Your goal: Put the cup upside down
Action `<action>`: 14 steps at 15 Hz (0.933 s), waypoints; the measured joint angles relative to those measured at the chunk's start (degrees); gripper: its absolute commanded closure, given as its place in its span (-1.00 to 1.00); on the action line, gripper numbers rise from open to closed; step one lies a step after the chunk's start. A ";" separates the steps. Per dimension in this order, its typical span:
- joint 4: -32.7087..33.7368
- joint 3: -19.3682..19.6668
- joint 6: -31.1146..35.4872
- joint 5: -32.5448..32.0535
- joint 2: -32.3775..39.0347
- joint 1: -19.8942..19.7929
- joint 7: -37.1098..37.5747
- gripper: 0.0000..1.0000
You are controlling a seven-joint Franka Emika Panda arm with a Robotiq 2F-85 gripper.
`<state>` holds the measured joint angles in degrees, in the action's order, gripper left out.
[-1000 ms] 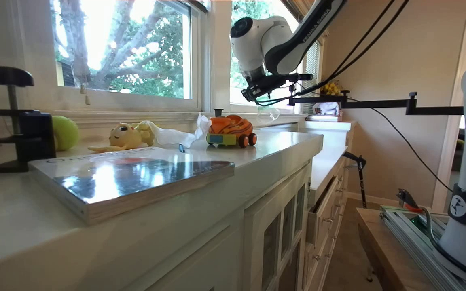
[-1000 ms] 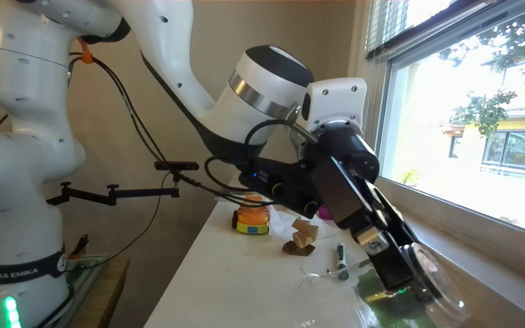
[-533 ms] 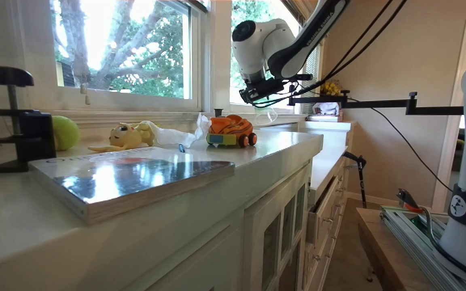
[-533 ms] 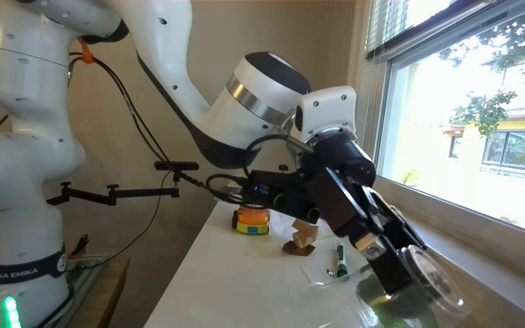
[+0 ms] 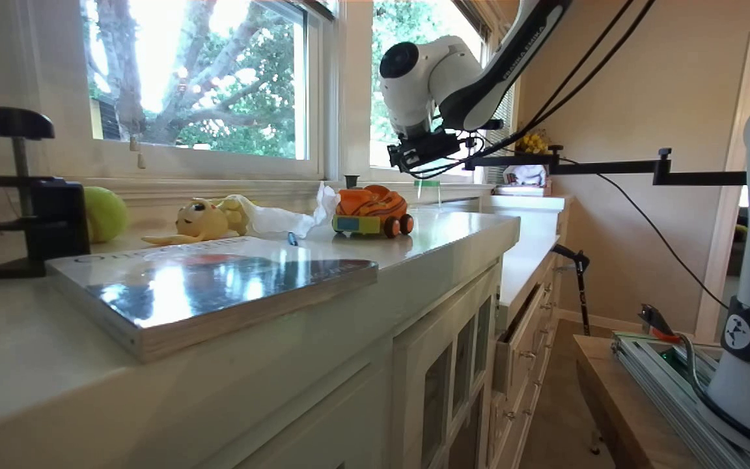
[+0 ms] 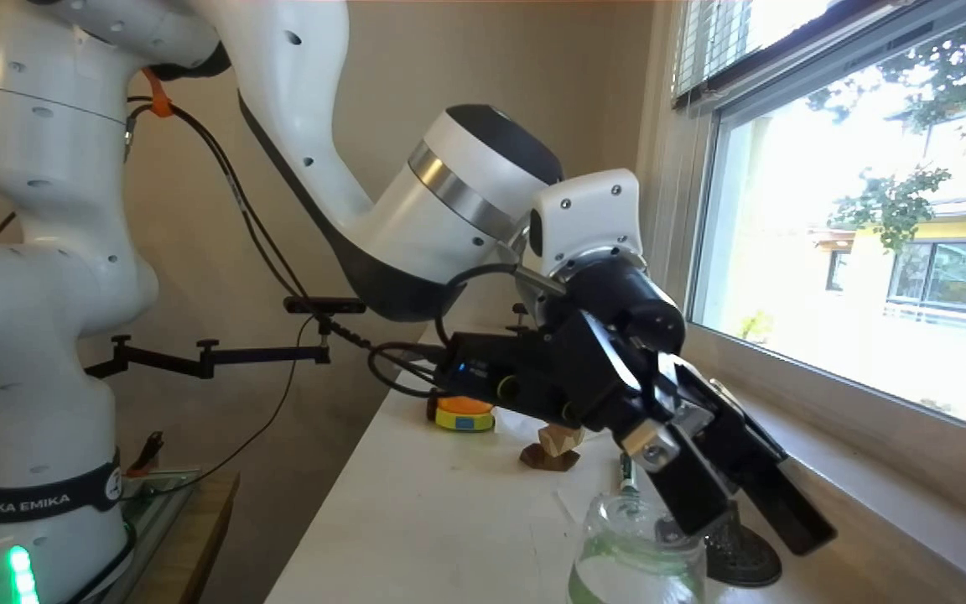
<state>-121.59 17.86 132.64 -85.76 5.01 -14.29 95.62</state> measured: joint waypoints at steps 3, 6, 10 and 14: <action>-0.13 0.00 0.27 -1.16 -0.04 -0.18 1.46 -1.00; -0.16 -0.08 1.42 -1.14 -1.21 -0.19 1.71 -1.00; -0.91 -0.69 6.34 6.95 -5.96 -0.16 -4.78 -1.00; -2.47 -1.50 8.46 25.23 -11.54 0.75 -21.38 -1.00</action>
<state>-124.05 16.36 141.10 -60.52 -6.54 -13.54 74.24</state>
